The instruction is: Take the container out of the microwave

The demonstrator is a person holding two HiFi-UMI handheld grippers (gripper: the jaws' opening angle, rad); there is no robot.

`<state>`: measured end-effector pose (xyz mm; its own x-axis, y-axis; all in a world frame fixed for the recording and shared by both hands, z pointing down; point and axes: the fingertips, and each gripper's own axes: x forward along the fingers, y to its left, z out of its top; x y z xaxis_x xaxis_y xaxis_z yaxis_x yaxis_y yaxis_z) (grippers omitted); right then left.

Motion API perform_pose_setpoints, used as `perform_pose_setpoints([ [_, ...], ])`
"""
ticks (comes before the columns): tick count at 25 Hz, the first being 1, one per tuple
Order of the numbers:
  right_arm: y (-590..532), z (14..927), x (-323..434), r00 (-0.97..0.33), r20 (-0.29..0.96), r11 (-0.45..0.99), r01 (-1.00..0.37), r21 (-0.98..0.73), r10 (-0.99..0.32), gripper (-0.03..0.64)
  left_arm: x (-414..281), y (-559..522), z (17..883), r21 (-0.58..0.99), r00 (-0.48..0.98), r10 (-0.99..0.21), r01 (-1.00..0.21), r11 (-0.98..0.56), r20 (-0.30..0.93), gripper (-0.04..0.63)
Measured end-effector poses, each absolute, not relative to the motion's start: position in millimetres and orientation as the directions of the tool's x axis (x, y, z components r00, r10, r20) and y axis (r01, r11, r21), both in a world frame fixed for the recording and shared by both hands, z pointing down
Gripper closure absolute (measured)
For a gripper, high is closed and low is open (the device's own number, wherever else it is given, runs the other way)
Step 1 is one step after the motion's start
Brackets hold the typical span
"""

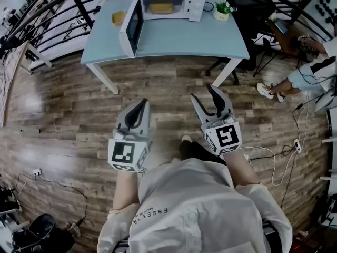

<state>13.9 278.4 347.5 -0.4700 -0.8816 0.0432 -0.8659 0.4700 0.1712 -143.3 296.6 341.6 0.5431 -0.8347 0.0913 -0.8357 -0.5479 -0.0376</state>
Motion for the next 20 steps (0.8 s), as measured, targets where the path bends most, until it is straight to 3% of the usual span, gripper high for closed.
perform_pose_setpoints([
  [9, 194, 372, 27, -0.523, 0.078, 0.528, -0.842, 0.113, -0.849, 0.394, -132, 229, 360, -0.047, 0.496, -0.859, -0.862, -0.505, 0.127, 0.594],
  [20, 9, 374, 75, -0.577, 0.112, 0.587, -0.803, 0.103, -0.809, 0.394, -81, 56, 349, -0.043, 0.438, -0.891, -0.894, -0.446, 0.120, 0.594],
])
